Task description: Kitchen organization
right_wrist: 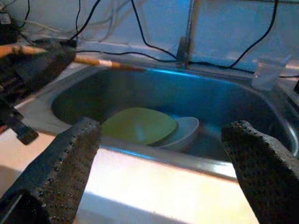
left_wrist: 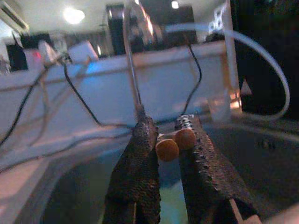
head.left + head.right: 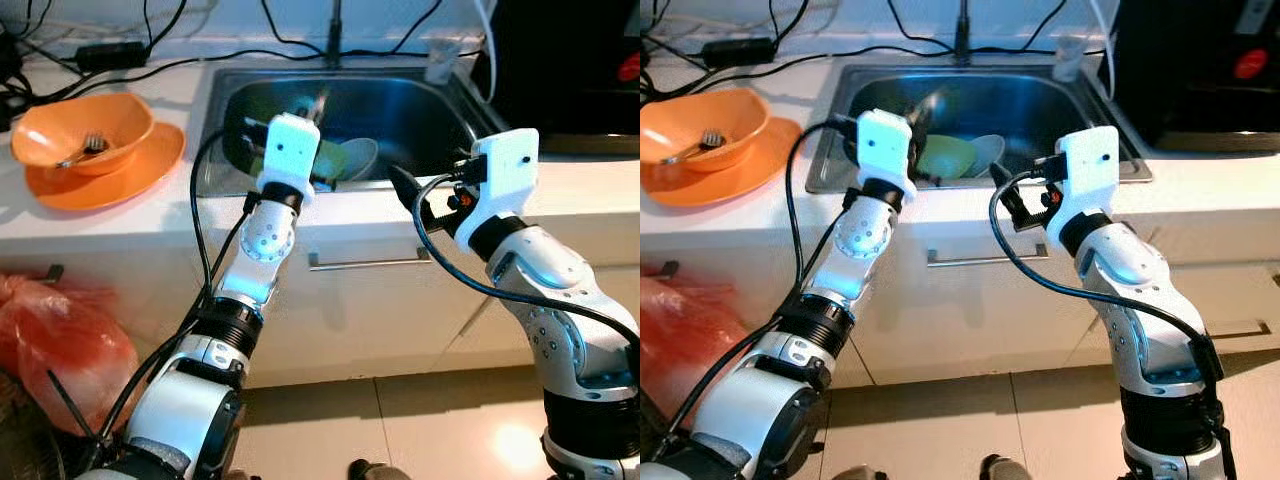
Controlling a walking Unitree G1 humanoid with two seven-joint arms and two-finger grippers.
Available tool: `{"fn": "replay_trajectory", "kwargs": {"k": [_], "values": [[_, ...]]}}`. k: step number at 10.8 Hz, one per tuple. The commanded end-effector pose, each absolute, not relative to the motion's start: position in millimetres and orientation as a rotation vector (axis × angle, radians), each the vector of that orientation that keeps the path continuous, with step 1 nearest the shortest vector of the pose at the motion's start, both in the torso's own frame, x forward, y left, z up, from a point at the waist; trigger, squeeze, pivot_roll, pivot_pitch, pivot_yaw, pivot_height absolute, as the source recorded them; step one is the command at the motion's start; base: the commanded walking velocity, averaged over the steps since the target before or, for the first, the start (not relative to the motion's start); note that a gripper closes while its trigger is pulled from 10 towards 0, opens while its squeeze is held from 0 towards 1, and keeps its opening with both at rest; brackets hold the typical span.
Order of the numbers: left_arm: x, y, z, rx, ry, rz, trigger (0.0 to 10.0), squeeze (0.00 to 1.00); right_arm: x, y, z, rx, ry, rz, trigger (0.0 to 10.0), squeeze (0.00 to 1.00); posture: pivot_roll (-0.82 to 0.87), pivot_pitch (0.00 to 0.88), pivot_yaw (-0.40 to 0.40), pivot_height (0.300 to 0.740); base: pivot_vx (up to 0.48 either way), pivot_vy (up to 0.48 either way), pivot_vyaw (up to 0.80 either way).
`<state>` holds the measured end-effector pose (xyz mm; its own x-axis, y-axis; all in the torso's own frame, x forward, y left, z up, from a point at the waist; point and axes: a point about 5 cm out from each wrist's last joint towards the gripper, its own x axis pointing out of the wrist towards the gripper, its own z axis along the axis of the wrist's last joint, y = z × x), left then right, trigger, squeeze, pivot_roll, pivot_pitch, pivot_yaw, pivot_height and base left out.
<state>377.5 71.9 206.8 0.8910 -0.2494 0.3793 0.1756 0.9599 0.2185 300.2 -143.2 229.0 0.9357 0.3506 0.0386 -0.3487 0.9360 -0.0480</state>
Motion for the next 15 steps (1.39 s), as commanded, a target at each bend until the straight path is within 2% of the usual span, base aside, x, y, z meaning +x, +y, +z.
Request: {"fn": "replay_trajectory", "kwargs": {"k": [1,3,4,5,6,12,15], "values": [[381.9,73.0,204.3,0.187,-0.373,-0.226,2.7,0.0,297.9,-145.0,225.7,-0.03,-0.012,0.362,10.0,0.0,-0.13,0.072,0.02,0.74,0.0,0.0,0.0],[387.2,76.7,194.3,0.193,-0.299,-0.207,3.7,0.0,291.3,-137.8,222.1,-0.024,0.033,0.42,10.0,0.0,-0.15,0.075,0.027,0.74,0.0,0.0,0.0],[391.1,75.0,188.0,0.205,-0.24,-0.211,7.0,0.0,284.5,-131.1,220.0,-0.029,0.063,0.469,10.0,0.0,-0.16,0.082,0.033,0.74,0.0,0.0,0.0],[392.5,74.9,185.9,0.197,-0.216,-0.209,7.8,0.0,282.2,-129.1,219.1,-0.031,0.075,0.483,10.0,0.0,-0.16,0.083,0.034,0.74,0.0,0.0,0.0],[394.6,76.7,179.0,0.219,-0.162,-0.203,10.0,0.0,274.5,-122.4,219.4,-0.033,0.092,0.519,10.0,0.0,-0.18,0.1,0.046,0.74,0.0,0.0,0.0],[401.3,70.4,178.3,0.265,-0.058,-0.201,10.0,0.0,253.1,-112.4,214.5,-0.02,0.196,0.541,10.0,0.0,-0.2,0.149,0.09,0.74,0.0,0.0,0.0],[409.2,77.1,198.2,0.22,-0.077,-0.125,10.0,0.0,251.4,-112.3,212.6,-0.027,0.215,0.527,10.0,0.0,-0.2,0.152,0.095,0.74,0.0,0.0,0.0]]}}
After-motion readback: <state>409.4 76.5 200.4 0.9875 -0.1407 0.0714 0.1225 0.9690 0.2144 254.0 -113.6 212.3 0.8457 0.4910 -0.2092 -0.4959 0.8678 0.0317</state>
